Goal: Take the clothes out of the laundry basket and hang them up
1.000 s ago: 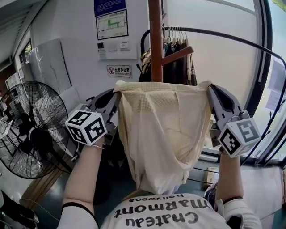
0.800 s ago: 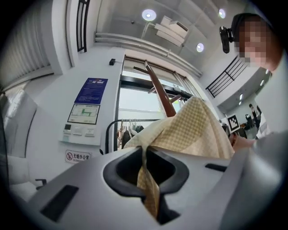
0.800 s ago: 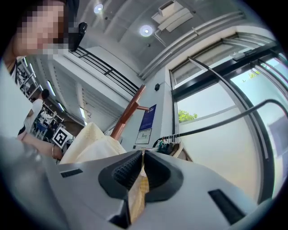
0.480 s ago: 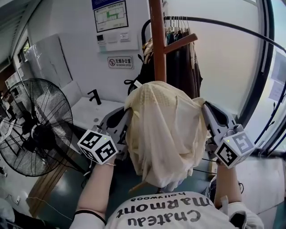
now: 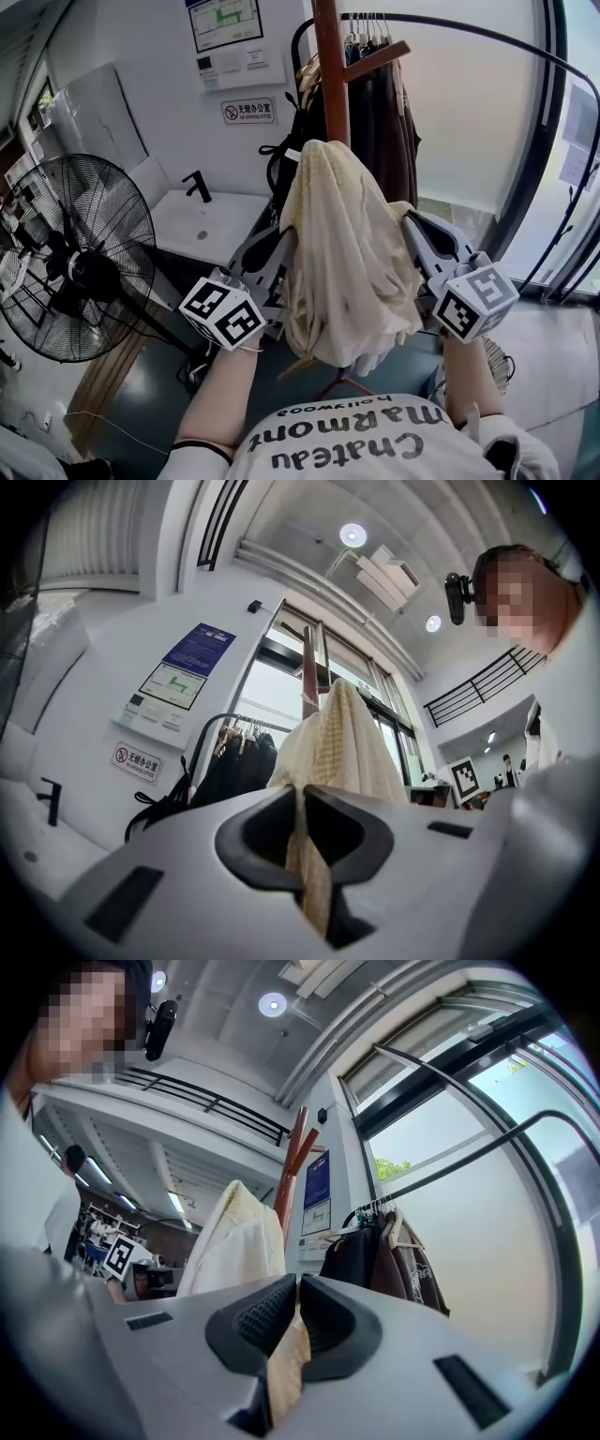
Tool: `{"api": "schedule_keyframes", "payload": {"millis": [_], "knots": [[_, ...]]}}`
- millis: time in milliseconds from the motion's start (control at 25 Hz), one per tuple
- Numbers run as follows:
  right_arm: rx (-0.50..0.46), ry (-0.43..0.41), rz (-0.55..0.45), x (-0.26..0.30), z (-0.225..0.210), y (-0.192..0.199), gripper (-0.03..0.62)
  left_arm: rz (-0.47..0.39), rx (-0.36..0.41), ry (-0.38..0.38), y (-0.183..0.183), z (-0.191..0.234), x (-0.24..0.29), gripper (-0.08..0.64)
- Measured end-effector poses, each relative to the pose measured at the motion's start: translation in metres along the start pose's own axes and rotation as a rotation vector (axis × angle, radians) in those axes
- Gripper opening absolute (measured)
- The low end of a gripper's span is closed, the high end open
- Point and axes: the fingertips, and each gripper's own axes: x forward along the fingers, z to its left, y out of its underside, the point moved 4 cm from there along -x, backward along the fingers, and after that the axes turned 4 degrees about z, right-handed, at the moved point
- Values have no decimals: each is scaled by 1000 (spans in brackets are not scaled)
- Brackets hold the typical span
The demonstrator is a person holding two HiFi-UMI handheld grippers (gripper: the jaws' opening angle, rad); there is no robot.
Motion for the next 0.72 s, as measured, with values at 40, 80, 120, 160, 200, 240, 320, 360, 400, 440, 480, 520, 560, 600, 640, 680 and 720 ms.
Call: {"api": "schedule_keyframes", "payload": {"millis": [40, 80, 120, 160, 200, 240, 320, 360, 400, 440, 480, 520, 560, 600, 640, 680, 720], "knots": [[1, 5, 4, -2, 3, 3, 38, -1, -8, 5, 1, -4, -1, 31], [5, 9, 7, -2, 6, 5, 38, -5, -11, 9, 1, -7, -3, 31], [12, 9, 10, -3, 9, 7, 38, -11, -10, 10, 0, -10, -5, 31], [20, 4, 13, -2, 12, 8, 38, -19, -8, 12, -1, -12, -7, 32], [28, -4, 15, -1, 15, 9, 38, -28, -8, 14, -3, -15, -9, 32], [34, -12, 19, -1, 18, 10, 38, -36, -13, 16, -3, -17, -10, 32], [40, -22, 30, 0, 23, 11, 38, -51, -35, 12, -2, -21, -13, 32], [43, -28, 37, 0, 25, 11, 38, -56, -48, 10, -2, -23, -14, 32], [48, -34, 42, 1, 28, 12, 38, -59, -59, 8, -1, -24, -15, 32], [55, -41, 45, 3, 30, 13, 38, -57, -63, 8, -2, -25, -15, 32], [63, -47, 48, 5, 32, 15, 38, -52, -61, 11, -2, -27, -16, 32], [71, -53, 49, 6, 34, 16, 38, -45, -56, 16, -3, -28, -17, 32], [79, -57, 49, 8, 36, 17, 38, -39, -51, 19, -4, -30, -19, 32], [87, -62, 49, 9, 37, 19, 38, -34, -46, 21, -4, -32, -21, 32], [96, -66, 48, 10, 39, 20, 38, -33, -42, 19, -5, -34, -24, 32], [103, -71, 48, 11, 40, 22, 38, -35, -38, 14, -6, -37, -27, 35], [109, -73, 49, 12, 40, 23, 38, -38, -35, 9, -7, -41, -31, 36]]}}
